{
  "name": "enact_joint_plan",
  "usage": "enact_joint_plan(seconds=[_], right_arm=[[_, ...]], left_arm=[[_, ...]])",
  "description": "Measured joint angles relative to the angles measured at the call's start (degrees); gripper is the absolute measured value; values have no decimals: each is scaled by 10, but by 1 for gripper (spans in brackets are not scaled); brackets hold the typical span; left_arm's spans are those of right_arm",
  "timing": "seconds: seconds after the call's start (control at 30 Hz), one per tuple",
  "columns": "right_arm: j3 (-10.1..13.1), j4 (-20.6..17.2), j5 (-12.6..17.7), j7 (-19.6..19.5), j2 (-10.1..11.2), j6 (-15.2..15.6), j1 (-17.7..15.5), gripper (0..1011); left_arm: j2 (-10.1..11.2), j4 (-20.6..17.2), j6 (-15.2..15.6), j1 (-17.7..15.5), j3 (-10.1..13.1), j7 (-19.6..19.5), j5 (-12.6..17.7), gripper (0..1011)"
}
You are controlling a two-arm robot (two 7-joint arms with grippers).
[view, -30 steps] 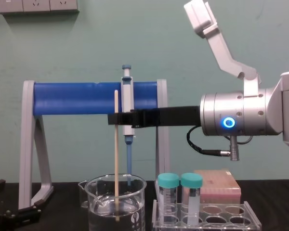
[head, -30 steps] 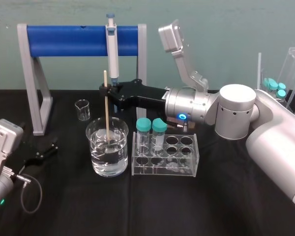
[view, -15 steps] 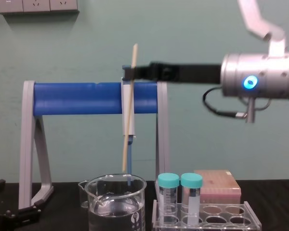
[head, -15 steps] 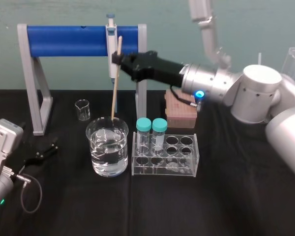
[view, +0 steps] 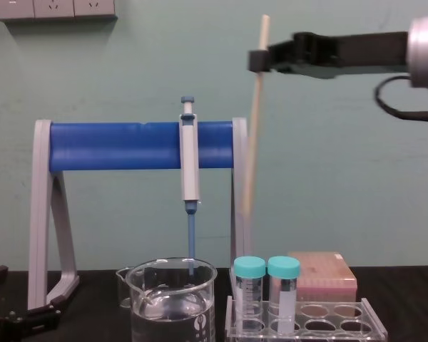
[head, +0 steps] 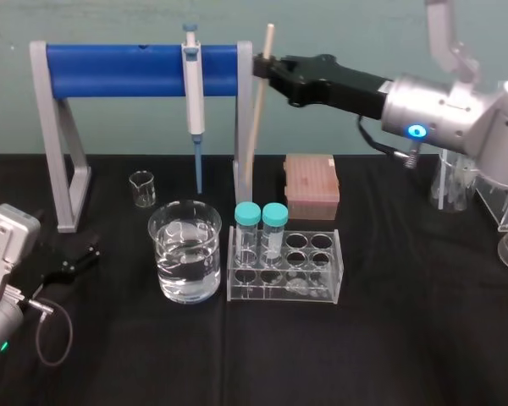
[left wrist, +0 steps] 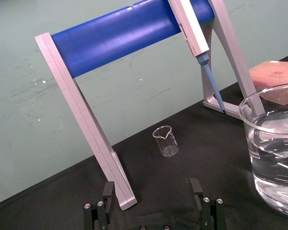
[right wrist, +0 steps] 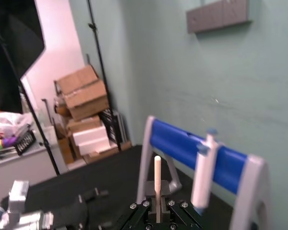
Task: Hold the thermometer with one hand and immerse one end into the beaker, then reinsert it into the test tube rack.
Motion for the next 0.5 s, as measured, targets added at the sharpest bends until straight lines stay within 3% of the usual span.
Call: enact_joint_plan(seconds=[0.03, 0.3, 0.5], right_arm=[[0, 0, 0, 0, 0, 0, 0, 55], [18, -60, 22, -47, 77, 50, -47, 55], [28, -95, 39, -74, 111, 66, -81, 55]], left_arm=[[0, 0, 0, 0, 0, 0, 0, 1004], [0, 0, 0, 0, 0, 0, 0, 1004], [0, 0, 0, 0, 0, 0, 0, 1004]])
